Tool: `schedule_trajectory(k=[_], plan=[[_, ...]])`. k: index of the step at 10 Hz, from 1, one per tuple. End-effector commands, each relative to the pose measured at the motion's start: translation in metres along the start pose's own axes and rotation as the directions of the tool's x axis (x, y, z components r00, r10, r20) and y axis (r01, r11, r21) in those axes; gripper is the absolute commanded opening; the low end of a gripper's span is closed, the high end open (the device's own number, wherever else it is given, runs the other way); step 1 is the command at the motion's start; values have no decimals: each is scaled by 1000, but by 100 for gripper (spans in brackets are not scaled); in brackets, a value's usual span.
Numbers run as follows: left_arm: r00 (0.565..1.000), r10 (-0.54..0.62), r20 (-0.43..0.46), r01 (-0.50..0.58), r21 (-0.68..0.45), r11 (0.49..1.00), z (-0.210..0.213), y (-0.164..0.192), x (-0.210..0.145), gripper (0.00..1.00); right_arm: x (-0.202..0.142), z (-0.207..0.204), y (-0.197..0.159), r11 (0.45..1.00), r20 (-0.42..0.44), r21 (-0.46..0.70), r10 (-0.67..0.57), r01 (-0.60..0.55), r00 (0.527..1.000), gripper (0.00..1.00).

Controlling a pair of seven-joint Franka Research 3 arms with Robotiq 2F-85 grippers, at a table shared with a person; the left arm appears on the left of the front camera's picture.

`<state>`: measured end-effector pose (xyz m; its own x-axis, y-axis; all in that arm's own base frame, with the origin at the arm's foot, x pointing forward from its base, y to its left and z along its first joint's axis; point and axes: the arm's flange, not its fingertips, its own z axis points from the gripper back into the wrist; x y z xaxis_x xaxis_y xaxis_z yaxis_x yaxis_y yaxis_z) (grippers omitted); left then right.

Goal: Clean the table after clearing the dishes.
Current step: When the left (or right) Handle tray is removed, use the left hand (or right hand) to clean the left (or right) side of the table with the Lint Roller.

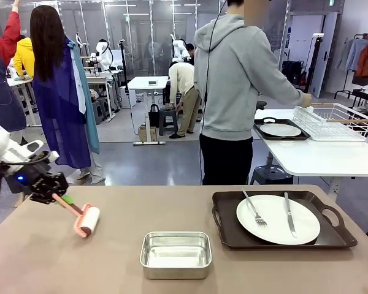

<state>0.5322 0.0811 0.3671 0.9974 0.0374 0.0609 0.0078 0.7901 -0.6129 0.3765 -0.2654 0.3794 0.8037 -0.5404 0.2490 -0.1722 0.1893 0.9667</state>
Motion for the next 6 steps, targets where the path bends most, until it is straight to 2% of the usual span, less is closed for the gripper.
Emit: schedule_trajectory(k=[1,3,5,6], plan=[[998,-27,-64,28,18,999,34,46,9,21,-2,0,4,1000,5,4,7,-7,1000,100],[991,-38,-128,50,92,995,72,85,9,21,-2,0,4,1000,5,4,7,-7,1000,100],[995,-14,-103,24,102,995,113,109,7,21,-2,0,4,1000,5,4,7,-7,1000,100],[993,-18,-112,25,61,998,133,111,2,21,-2,0,4,1000,5,4,7,-7,1000,100]])
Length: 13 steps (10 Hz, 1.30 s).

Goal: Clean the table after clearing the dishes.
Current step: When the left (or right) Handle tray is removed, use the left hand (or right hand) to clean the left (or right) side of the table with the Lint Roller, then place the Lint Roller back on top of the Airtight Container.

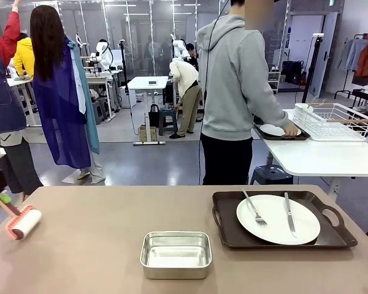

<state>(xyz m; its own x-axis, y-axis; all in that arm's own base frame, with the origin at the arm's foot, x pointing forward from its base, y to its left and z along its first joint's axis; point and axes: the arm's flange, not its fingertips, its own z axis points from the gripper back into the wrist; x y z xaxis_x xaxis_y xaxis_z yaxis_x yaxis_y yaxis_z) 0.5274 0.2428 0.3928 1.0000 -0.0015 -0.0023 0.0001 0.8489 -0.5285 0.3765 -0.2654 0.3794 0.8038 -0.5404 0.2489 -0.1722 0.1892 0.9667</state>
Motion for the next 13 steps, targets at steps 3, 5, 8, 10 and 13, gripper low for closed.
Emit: schedule_trajectory(k=[3,5,8,10,13], plan=[[997,-74,-2,73,-37,997,60,-32,-39,21,-2,0,4,1000,5,4,7,-7,1000,100],[994,-84,66,85,-25,996,93,-68,-74,21,-2,0,4,1000,5,4,7,-7,1000,100],[974,-109,197,114,-13,993,113,-111,-116,21,-2,0,4,1000,5,4,7,-7,1000,100],[986,-114,119,118,-20,993,123,-88,-83,21,-2,0,4,1000,5,4,7,-7,1000,100],[986,-114,119,118,-20,993,123,-88,-83,21,-2,0,4,1000,5,4,7,-7,1000,100]])
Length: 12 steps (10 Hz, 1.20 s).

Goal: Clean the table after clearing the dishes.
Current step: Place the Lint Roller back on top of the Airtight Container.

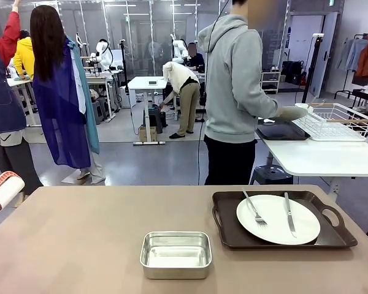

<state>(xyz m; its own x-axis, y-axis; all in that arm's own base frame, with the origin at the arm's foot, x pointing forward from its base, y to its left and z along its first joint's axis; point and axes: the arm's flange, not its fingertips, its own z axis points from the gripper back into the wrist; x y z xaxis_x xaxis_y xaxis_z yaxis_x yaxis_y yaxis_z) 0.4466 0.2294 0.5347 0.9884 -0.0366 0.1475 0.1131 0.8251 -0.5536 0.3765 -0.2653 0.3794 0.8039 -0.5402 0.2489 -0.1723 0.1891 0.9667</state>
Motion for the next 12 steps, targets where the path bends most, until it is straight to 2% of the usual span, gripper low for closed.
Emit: schedule_trajectory(k=[1,5,6,7,8,9,10,12], plan=[[1000,-6,10,6,13,1000,10,-3,-1,21,-2,0,4,1000,5,3,7,-7,1000,100],[1000,-3,8,3,6,1000,5,-1,2,21,-2,0,4,1000,5,3,7,-7,1000,100],[975,-212,-73,218,92,972,-8,-47,30,21,-2,0,4,1000,5,3,7,-7,1000,100],[898,-414,-149,432,121,894,-29,-121,60,21,-2,0,4,1000,5,3,7,-7,1000,100],[777,-569,-271,617,143,774,-58,-196,74,21,-2,0,4,1000,5,3,7,-7,1000,100],[639,-686,-348,753,100,650,-87,-256,76,21,-2,0,4,1000,5,3,7,-7,1000,100],[528,-776,-344,835,43,549,-106,-305,68,21,-2,0,4,1000,5,3,7,-7,1000,100],[307,-857,-414,932,-51,358,-140,-375,45,21,-2,0,4,1000,5,3,7,-7,1000,100]])
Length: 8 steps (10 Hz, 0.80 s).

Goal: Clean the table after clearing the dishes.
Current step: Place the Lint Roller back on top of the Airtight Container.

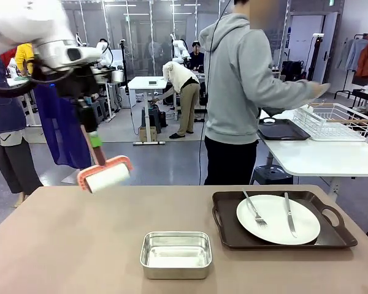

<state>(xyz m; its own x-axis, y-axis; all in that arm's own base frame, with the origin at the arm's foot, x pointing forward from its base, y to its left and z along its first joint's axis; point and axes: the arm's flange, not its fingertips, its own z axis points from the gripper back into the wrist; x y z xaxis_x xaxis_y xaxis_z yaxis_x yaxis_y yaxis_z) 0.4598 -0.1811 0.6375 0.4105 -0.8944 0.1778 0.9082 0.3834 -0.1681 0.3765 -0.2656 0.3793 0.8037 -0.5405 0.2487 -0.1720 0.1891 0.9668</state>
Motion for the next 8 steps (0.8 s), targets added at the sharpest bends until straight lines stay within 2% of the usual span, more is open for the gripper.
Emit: schedule_trajectory(k=[1,3,6,7,8], plan=[[944,-325,-52,326,16,945,-26,-17,13,21,-2,0,4,1000,5,4,7,-7,1000,100],[833,-544,-98,543,-48,839,-62,-50,45,21,-2,0,4,1000,5,4,7,-7,1000,100],[789,-604,-110,601,-64,797,-109,-57,82,21,-2,0,4,1000,5,4,7,-7,1000,100],[778,-622,-82,618,-70,783,-118,-59,96,21,-2,0,4,1000,5,4,7,-7,1000,100],[793,-605,-76,599,-83,796,-126,-57,107,21,-2,0,4,1000,5,4,7,-7,1000,100]])
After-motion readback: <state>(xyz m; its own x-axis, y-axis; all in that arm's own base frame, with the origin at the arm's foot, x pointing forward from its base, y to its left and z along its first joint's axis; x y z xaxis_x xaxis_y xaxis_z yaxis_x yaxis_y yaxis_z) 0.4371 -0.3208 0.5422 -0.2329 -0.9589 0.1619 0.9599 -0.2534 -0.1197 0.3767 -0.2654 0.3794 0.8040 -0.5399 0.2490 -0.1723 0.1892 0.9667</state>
